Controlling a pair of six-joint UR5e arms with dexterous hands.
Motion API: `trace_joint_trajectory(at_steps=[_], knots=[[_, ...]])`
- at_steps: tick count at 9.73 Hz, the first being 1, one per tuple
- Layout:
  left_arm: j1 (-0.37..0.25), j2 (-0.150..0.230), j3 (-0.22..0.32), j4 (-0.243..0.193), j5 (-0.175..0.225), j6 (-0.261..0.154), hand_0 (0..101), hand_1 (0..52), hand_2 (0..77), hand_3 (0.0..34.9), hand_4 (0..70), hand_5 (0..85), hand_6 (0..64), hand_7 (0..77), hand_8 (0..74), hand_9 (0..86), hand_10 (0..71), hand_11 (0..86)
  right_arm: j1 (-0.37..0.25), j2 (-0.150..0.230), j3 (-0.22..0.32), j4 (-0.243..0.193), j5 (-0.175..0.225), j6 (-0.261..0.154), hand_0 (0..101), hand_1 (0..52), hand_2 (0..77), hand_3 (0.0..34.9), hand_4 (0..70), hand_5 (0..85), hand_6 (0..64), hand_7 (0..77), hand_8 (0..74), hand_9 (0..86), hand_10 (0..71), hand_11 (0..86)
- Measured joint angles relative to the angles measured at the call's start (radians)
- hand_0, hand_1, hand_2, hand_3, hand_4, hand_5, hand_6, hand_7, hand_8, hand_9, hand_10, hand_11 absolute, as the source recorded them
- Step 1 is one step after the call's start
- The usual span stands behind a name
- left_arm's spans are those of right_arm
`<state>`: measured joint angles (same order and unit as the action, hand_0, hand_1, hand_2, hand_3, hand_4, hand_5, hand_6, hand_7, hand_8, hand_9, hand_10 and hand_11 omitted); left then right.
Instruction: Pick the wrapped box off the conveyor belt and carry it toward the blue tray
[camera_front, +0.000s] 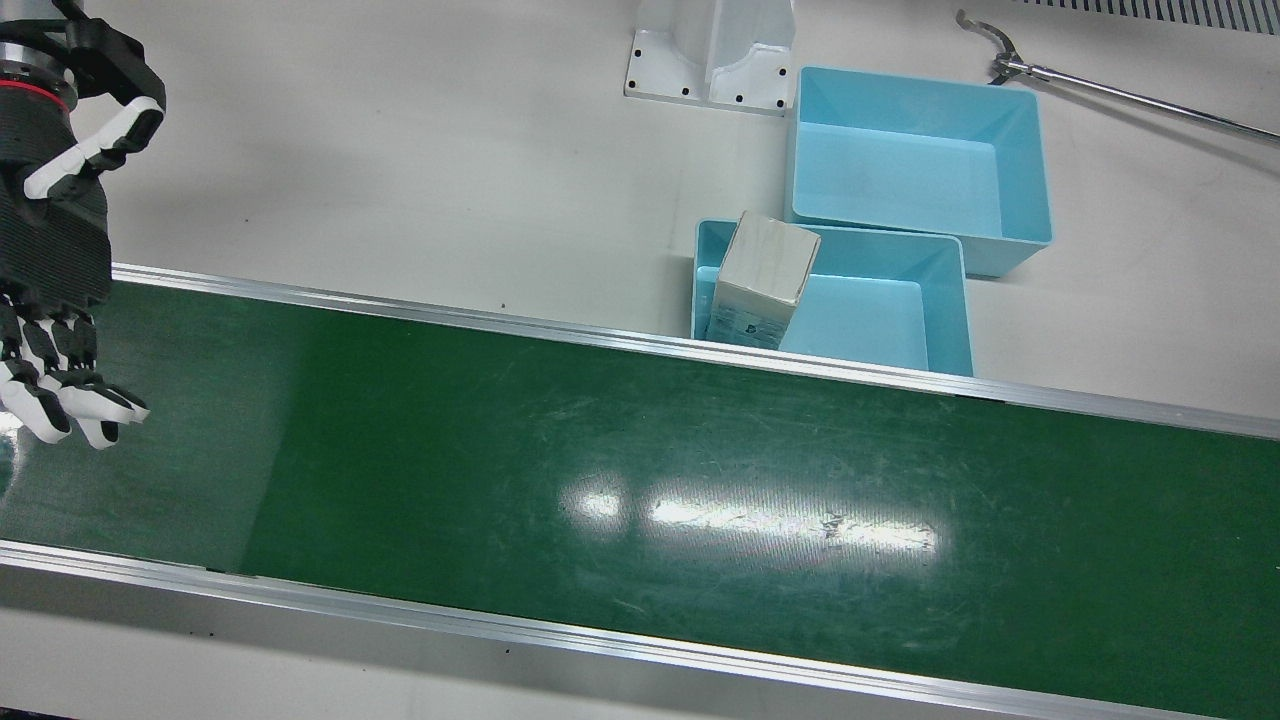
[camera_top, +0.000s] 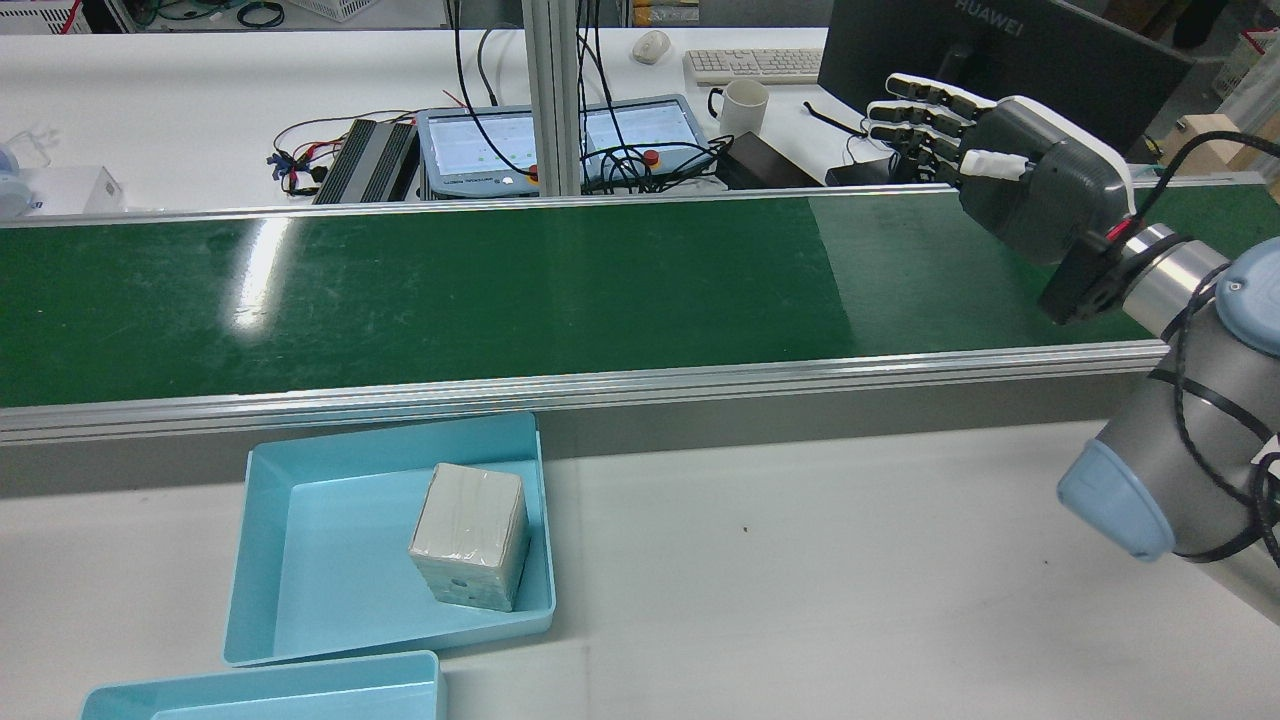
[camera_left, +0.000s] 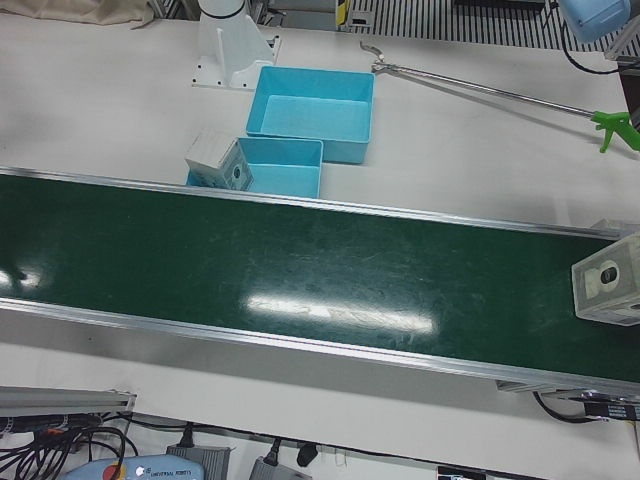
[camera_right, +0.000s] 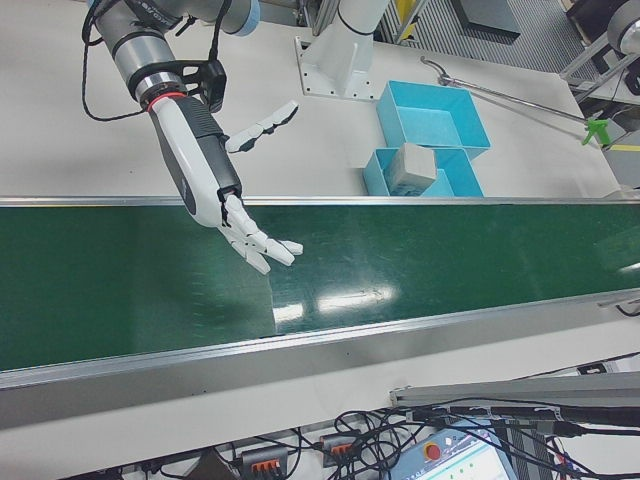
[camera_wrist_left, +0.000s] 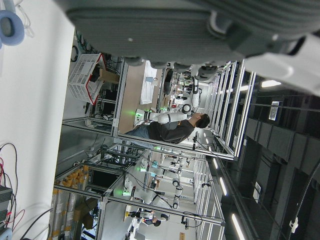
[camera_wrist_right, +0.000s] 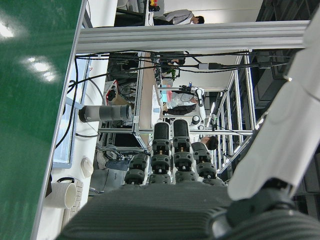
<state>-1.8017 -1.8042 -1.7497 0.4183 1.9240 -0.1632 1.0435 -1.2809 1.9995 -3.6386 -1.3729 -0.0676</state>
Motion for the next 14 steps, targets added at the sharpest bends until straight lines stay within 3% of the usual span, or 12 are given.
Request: trace_joint_trajectory(at_steps=[14], knots=[[0.000,0.000,0.000,0.000,0.000,0.000,0,0.0,0.5,0.0,0.0,1.1,0.5,0.5,0.5,0.5,0.0,0.5,0.001,-0.002,0.001,0.000,0.000,0.000,40,3.3,2.2,0.0,6.0,13.1,9.3,21.8,19.1,22.4,7.6,11.4]])
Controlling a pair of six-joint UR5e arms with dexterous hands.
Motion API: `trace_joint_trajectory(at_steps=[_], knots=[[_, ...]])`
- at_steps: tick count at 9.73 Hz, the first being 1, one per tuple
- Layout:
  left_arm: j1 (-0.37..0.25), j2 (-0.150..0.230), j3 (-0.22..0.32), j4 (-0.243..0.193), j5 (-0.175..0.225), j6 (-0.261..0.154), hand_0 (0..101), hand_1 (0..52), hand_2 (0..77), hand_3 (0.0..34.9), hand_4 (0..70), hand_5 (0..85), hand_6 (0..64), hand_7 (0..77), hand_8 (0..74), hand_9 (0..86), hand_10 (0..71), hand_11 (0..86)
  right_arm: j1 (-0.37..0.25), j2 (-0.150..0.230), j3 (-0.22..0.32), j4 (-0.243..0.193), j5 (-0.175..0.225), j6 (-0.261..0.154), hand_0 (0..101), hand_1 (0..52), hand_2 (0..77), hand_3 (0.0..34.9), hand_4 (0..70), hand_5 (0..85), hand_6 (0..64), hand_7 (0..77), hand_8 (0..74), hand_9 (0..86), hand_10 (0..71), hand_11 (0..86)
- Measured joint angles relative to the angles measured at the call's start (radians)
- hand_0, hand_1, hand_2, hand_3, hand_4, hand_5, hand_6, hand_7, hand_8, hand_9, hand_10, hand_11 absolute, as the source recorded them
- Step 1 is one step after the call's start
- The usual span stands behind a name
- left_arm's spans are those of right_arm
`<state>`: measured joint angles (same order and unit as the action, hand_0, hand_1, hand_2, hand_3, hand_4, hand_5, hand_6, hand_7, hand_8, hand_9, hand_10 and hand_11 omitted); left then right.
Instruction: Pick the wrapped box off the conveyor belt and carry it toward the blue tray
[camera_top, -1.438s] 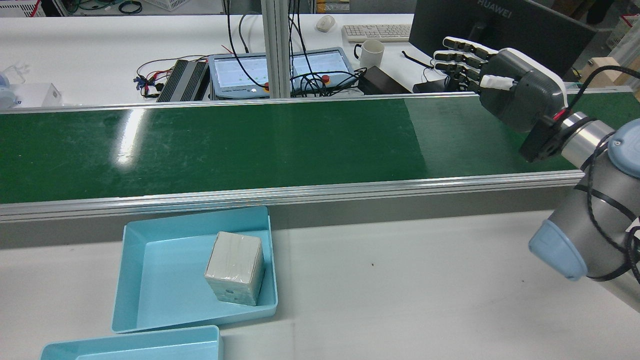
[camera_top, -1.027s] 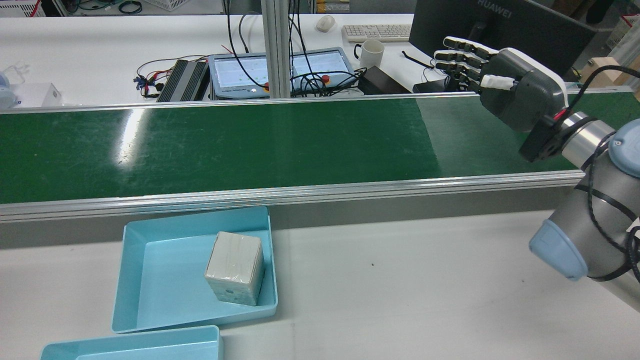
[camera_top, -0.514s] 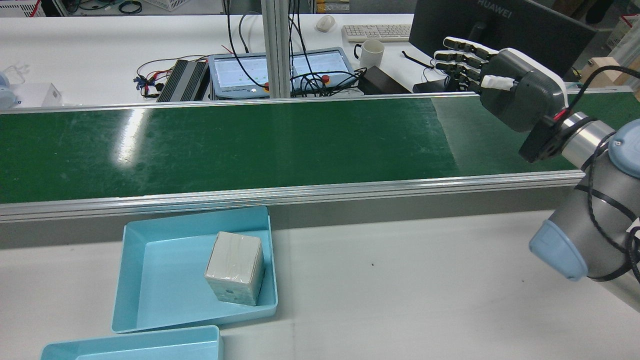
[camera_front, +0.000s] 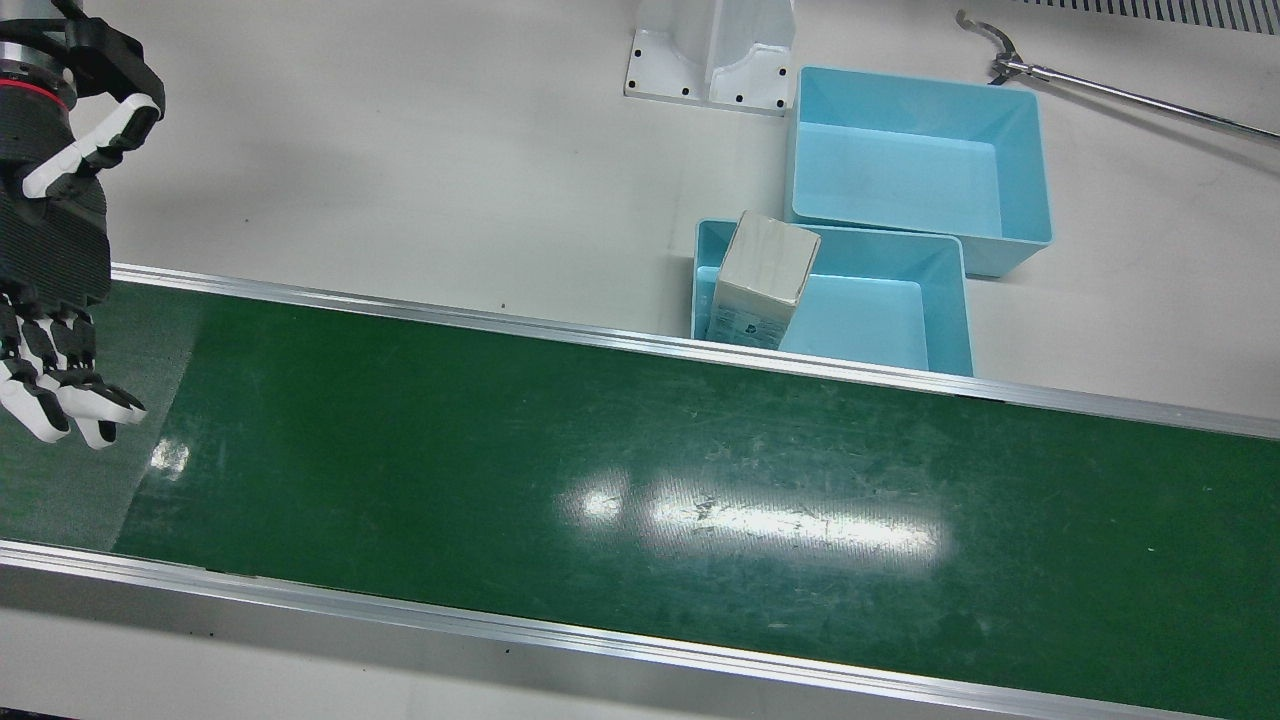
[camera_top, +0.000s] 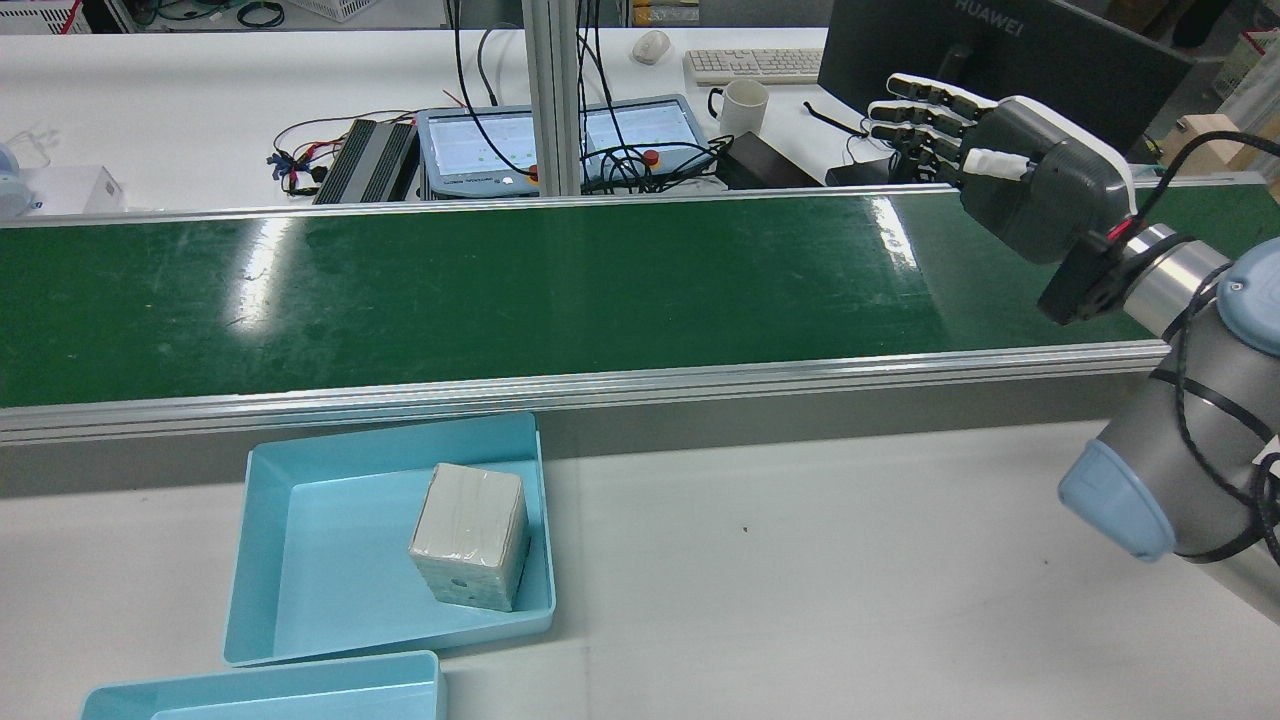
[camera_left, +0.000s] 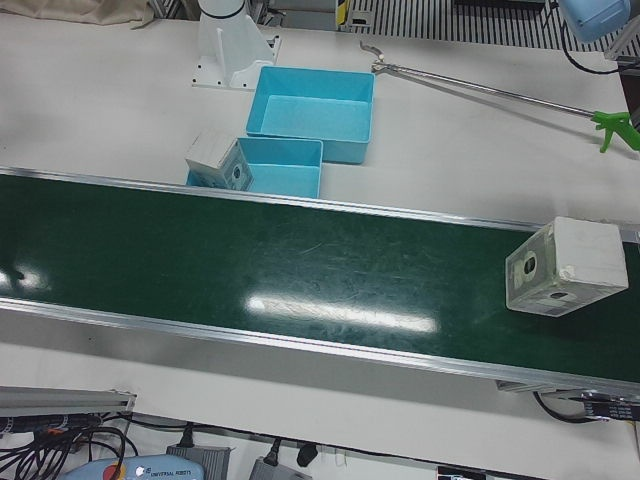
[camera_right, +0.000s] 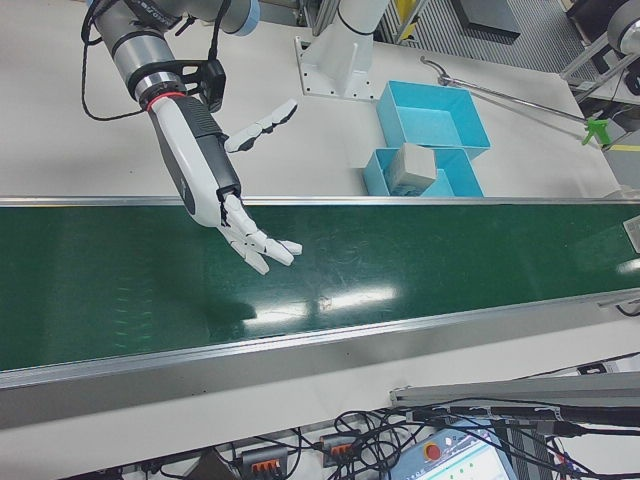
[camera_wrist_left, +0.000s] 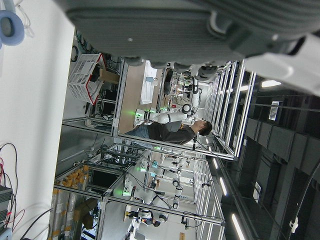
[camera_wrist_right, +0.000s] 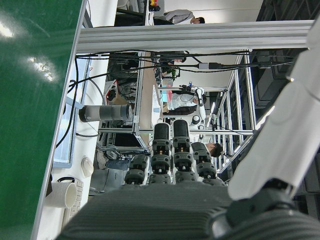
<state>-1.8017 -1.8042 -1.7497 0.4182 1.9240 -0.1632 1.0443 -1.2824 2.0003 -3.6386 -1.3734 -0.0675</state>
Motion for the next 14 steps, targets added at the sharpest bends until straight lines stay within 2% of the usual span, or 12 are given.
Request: trace_joint_trajectory(at_steps=[14], knots=[[0.000,0.000,0.000,0.000,0.000,0.000,0,0.0,1.1,0.0,0.0,1.1,0.5,0.5,0.5,0.0,0.5,0.5,0.000,0.000,0.000,0.000,-0.001,0.000,39,2.2,1.6,0.1,6.0,13.6,8.7,21.3,19.1,22.4,7.6,11.4]])
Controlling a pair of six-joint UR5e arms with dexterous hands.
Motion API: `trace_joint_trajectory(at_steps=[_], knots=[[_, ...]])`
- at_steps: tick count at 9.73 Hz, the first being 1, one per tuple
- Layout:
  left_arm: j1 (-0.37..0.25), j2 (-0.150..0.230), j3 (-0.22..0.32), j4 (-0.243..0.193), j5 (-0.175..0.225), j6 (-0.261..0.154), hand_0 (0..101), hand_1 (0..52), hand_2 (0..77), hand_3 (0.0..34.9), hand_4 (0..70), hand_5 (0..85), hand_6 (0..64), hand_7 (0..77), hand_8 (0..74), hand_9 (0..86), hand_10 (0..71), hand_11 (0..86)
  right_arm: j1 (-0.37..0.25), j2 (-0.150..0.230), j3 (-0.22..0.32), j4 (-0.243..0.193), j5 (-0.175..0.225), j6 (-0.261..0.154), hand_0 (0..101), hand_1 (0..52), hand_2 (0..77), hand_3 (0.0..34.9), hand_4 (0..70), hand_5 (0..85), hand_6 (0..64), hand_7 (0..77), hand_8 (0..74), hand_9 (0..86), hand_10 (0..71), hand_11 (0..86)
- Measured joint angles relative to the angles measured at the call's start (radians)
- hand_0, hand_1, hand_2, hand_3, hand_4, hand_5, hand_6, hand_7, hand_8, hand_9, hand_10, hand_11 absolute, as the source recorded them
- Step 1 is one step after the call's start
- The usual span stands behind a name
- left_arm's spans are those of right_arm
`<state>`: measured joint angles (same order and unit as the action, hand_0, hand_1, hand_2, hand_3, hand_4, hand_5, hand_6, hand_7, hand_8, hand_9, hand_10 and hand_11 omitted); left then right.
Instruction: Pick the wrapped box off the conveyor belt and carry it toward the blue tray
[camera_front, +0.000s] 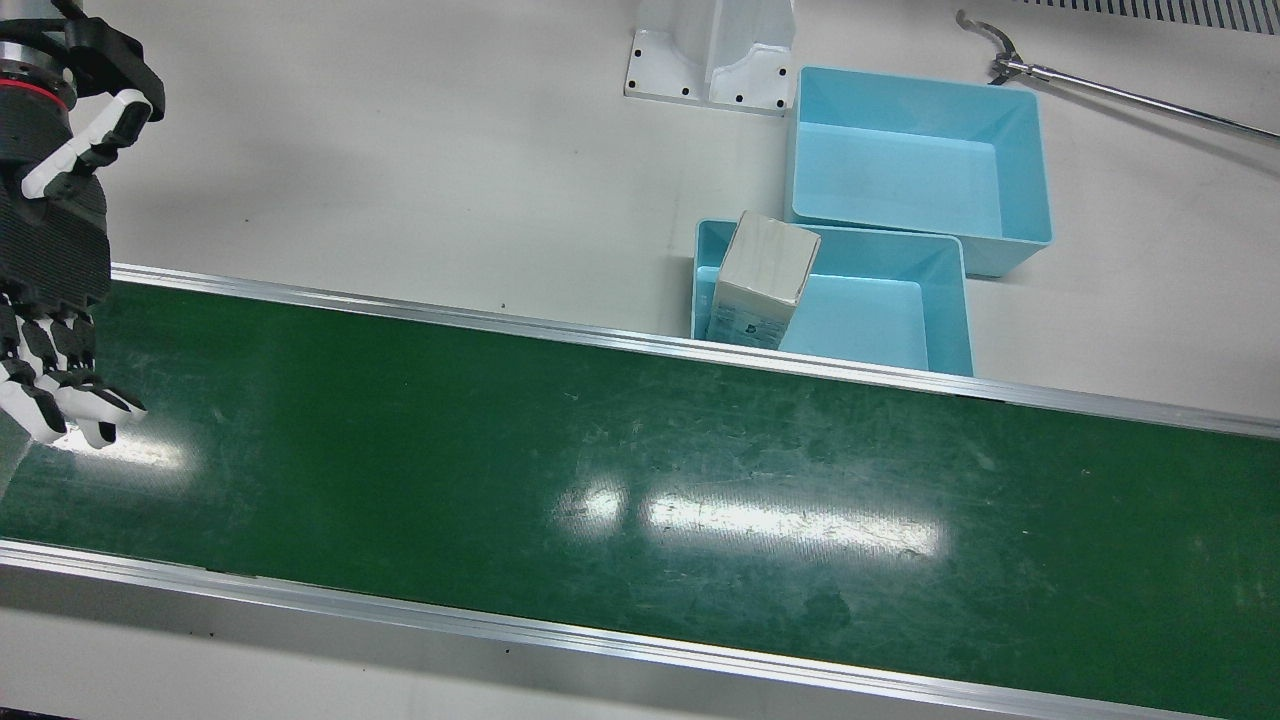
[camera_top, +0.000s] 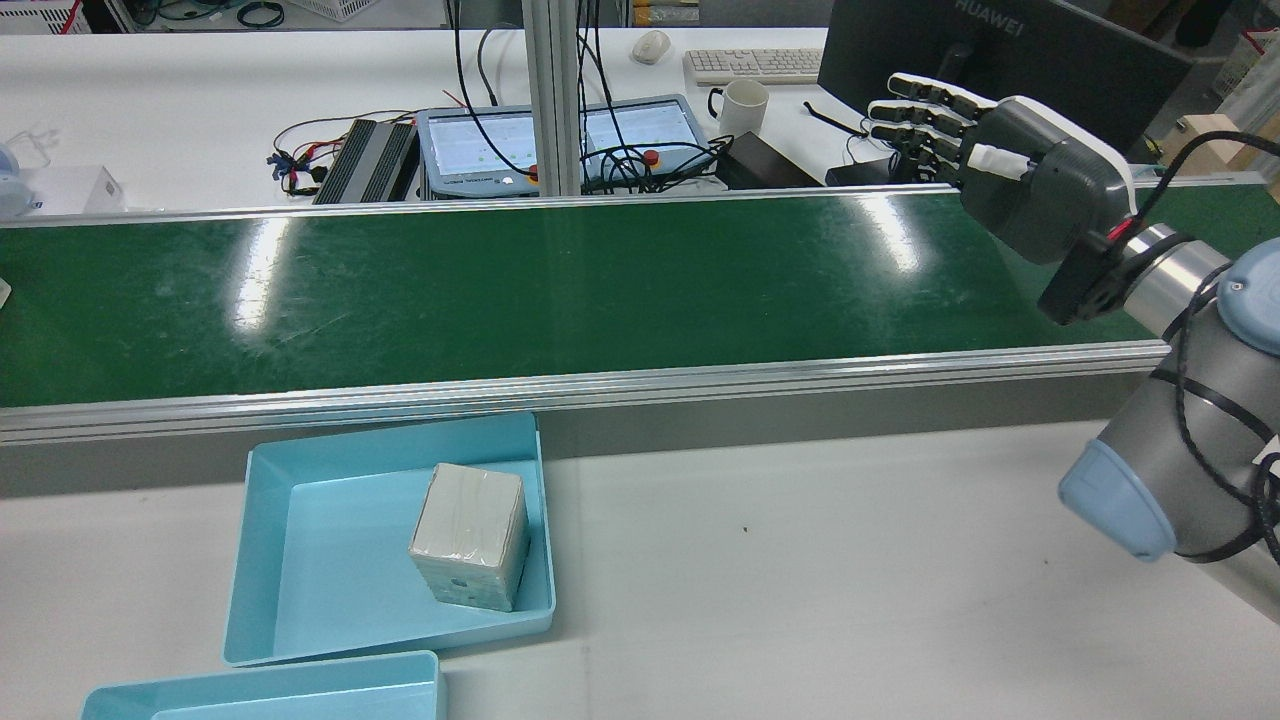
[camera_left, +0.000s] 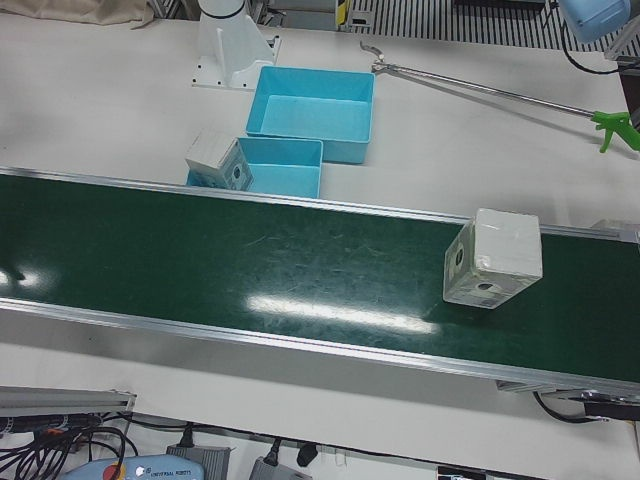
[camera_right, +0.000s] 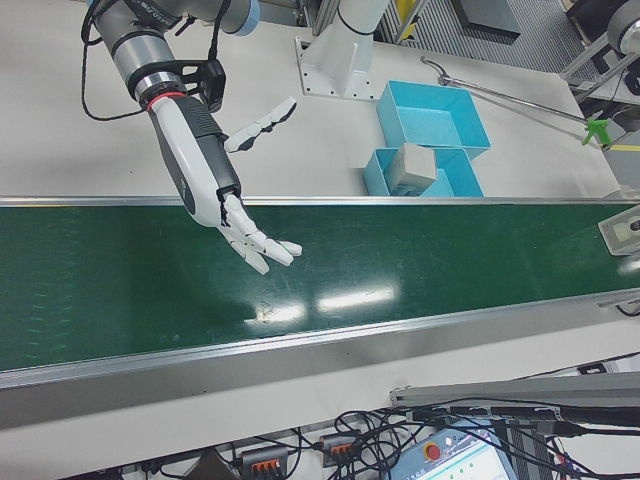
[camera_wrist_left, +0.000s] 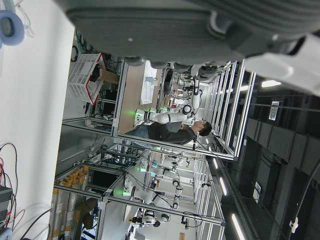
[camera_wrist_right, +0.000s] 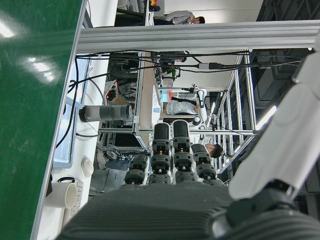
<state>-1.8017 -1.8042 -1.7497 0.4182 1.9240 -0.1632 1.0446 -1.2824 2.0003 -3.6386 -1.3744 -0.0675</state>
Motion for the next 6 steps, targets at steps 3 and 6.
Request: trace_joint_trajectory(at_steps=[3,6], knots=[[0.000,0.000,0.000,0.000,0.000,0.000,0,0.0,0.5,0.0,0.5,1.1,0.5,0.5,0.5,0.0,0.0,0.5,0.000,0.000,0.000,0.000,0.000,0.001,39,2.2,2.2,0.2,4.4,13.6,8.7,21.3,19.1,22.4,7.6,11.4],[0.000,0.000,0.000,0.000,0.000,0.000,0,0.0,0.5,0.0,0.0,1.1,0.0,0.5,0.5,0.0,0.5,0.5,-0.003,0.001,0.000,0.015,0.001,-0.001,40,4.9,1.6,0.1,8.7,14.2,10.4,22.9,20.2,25.6,7.6,10.9]])
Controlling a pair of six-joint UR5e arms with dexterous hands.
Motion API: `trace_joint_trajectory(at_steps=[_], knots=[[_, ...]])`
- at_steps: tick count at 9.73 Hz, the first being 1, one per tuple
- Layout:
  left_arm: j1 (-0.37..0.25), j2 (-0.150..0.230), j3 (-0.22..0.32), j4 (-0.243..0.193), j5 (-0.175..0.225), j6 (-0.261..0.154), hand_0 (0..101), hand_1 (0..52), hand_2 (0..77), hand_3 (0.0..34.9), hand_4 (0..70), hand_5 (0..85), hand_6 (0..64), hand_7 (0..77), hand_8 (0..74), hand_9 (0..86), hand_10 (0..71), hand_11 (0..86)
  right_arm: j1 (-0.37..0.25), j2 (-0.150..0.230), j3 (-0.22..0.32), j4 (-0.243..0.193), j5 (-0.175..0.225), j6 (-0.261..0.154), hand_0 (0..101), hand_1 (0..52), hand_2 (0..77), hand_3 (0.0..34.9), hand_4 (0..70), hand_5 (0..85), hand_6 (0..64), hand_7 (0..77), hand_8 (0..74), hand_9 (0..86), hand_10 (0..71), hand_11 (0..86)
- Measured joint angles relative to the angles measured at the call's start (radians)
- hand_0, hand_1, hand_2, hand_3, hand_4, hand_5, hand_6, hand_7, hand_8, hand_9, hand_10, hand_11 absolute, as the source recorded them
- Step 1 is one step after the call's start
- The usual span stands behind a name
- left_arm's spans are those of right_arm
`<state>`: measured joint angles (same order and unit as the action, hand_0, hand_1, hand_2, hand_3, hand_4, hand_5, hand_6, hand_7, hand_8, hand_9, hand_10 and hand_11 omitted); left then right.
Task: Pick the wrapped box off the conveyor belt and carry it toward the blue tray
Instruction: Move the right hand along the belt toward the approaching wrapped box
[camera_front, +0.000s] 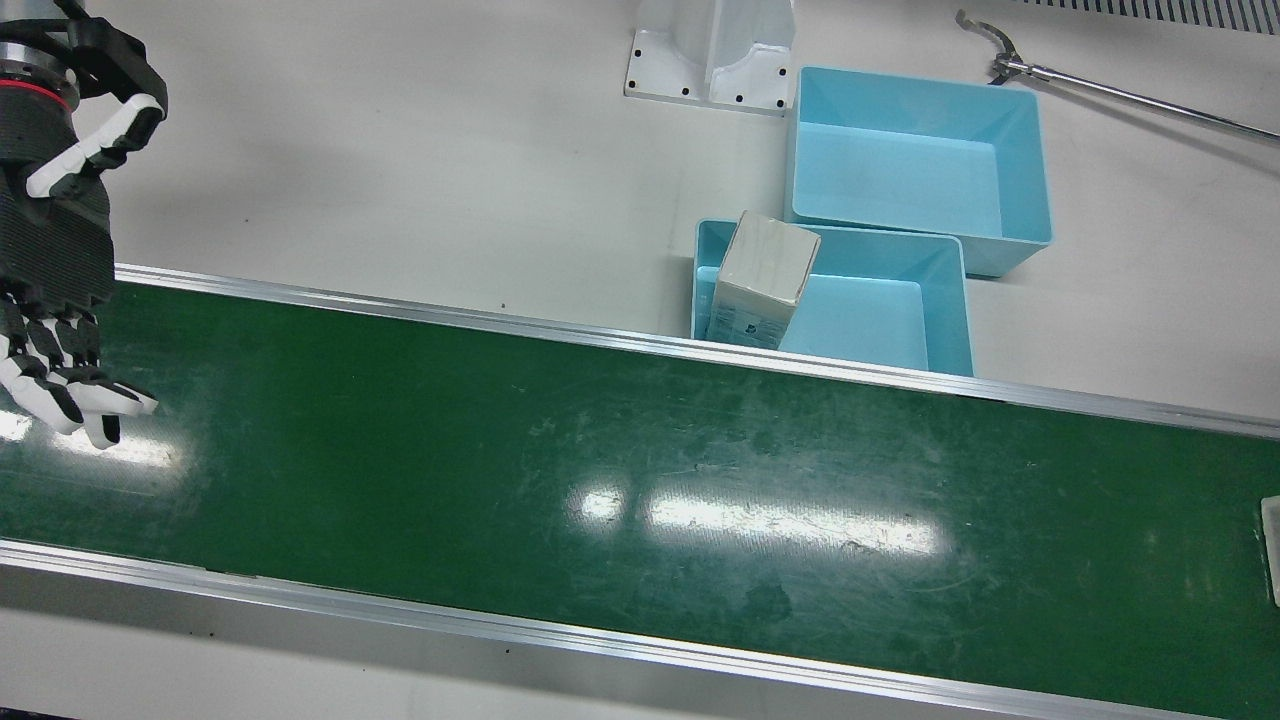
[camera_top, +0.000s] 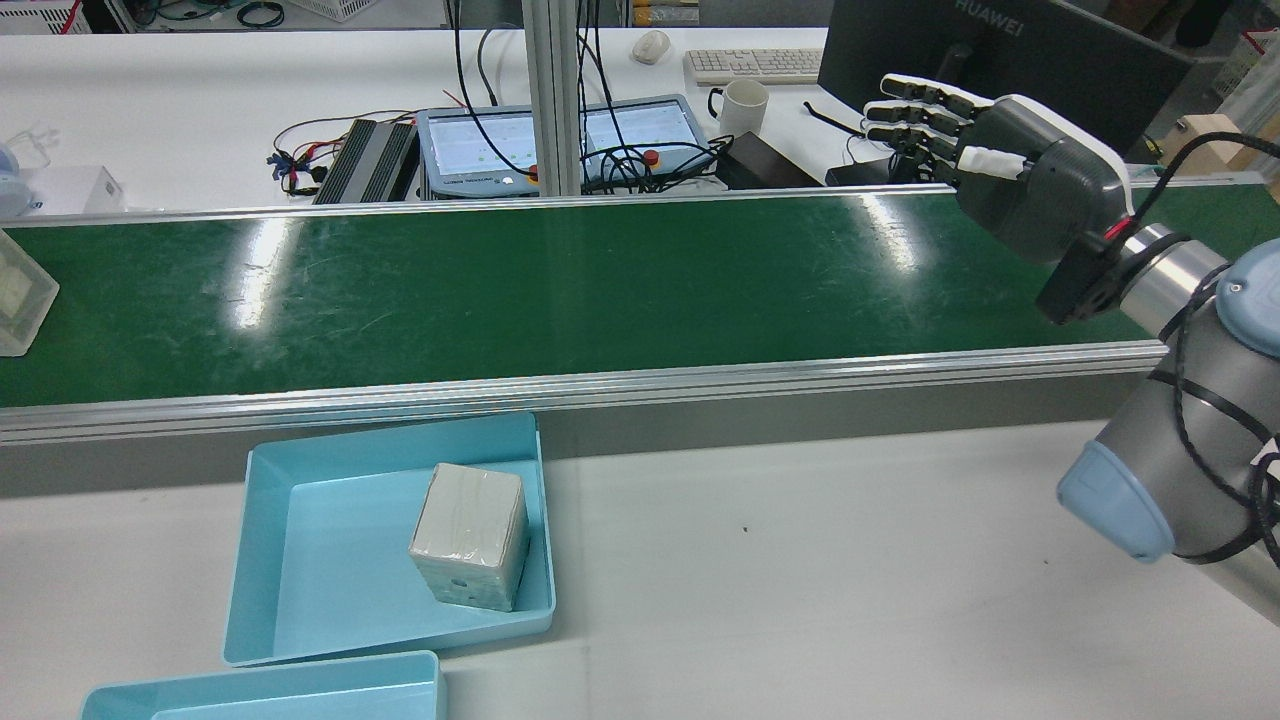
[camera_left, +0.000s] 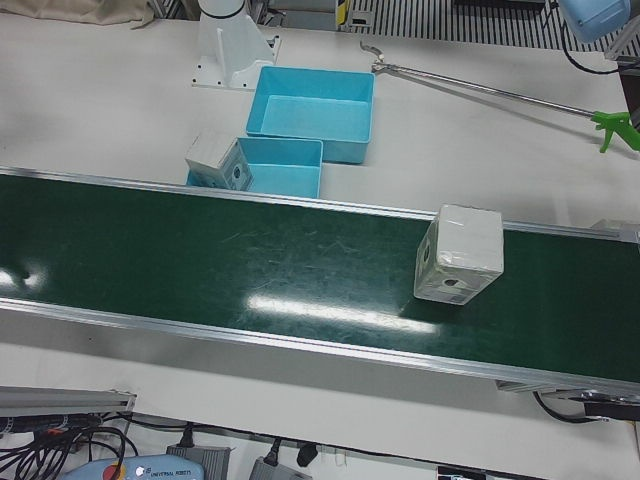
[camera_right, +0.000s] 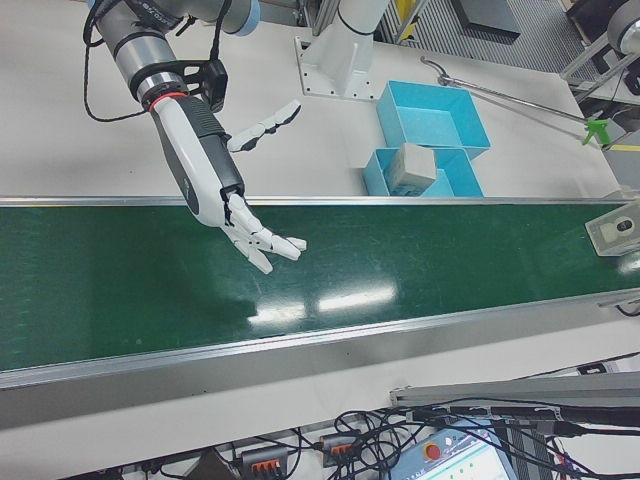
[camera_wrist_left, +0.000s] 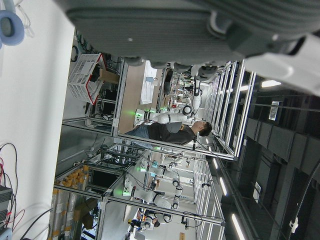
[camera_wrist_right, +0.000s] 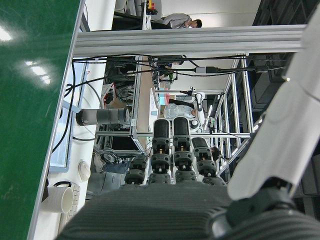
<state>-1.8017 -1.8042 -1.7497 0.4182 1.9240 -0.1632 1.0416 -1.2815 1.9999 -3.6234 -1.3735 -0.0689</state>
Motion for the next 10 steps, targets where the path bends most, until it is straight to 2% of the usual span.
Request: trace_joint_trajectory(at_steps=[2,3,4,5,6,7,8,9,10], knots=[[0.000,0.000,0.000,0.000,0.000,0.000,0,0.0,0.5,0.0,0.0,1.1,0.5,0.5,0.5,0.5,0.5,0.5,-0.016,0.014,-0.010,0.017,0.001,-0.011,41,6.5,1.6,0.1,9.3,14.2,10.4,24.0,20.2,26.7,7.6,10.9],[0.000,0.000,0.000,0.000,0.000,0.000,0,0.0,0.5,0.0,0.0,1.1,0.5,0.5,0.5,0.5,0.5,0.5,-0.030,0.037,-0.040,0.042,0.000,-0.018,41,6.5,1.6,0.0,9.3,14.7,10.4,25.1,20.2,26.7,7.6,10.9],[0.000,0.000,0.000,0.000,0.000,0.000,0,0.0,1.1,0.0,0.0,1.1,0.5,0.5,0.5,0.5,0.5,0.5,-0.040,0.060,-0.082,0.085,0.001,-0.022,41,6.5,1.6,0.0,9.3,14.7,10.4,25.1,20.2,26.7,7.6,10.9],[0.000,0.000,0.000,0.000,0.000,0.000,0,0.0,0.5,0.0,0.0,1.1,0.5,0.5,0.5,0.0,0.0,0.5,-0.052,0.079,-0.119,0.129,0.004,-0.024,40,2.2,6.5,0.1,12.5,17.5,10.4,25.1,16.9,24.5,4.9,7.1],[0.000,0.000,0.000,0.000,0.000,0.000,0,0.0,0.5,0.0,0.0,1.1,0.5,0.5,0.5,0.0,0.0,0.5,-0.068,0.100,-0.141,0.155,0.008,-0.026,40,2.2,6.5,0.1,12.5,17.5,10.4,25.1,16.9,24.5,4.9,7.1],[0.000,0.000,0.000,0.000,0.000,0.000,0,0.0,0.5,0.0,0.0,1.1,0.5,0.5,0.5,0.0,0.5,0.5,-0.083,0.125,-0.155,0.169,0.020,-0.031,40,3.8,7.1,0.0,14.7,19.1,12.0,28.4,19.6,25.1,3.3,5.4],[0.000,0.000,0.000,0.000,0.000,0.000,0,0.0,1.1,0.0,0.0,1.1,0.5,0.5,0.5,0.0,0.0,0.5,-0.102,0.146,-0.163,0.174,0.043,-0.035,42,3.8,7.1,0.1,14.7,19.1,12.0,28.4,19.6,25.1,3.3,5.4],[0.000,0.000,0.000,0.000,0.000,0.000,0,0.0,1.1,0.0,0.0,1.1,0.5,0.5,0.5,0.0,0.0,0.5,-0.124,0.167,-0.166,0.175,0.069,-0.040,42,7.6,3.8,0.1,14.7,19.1,12.0,28.4,18.0,22.9,1.1,2.7],[0.000,0.000,0.000,0.000,0.000,0.000,0,0.0,1.1,0.0,0.0,1.1,0.5,0.5,0.5,0.0,0.5,0.5,-0.150,0.192,-0.169,0.173,0.090,-0.053,45,10.4,7.6,0.1,12.0,8.7,10.9,24.5,15.3,19.1,1.1,2.2]])
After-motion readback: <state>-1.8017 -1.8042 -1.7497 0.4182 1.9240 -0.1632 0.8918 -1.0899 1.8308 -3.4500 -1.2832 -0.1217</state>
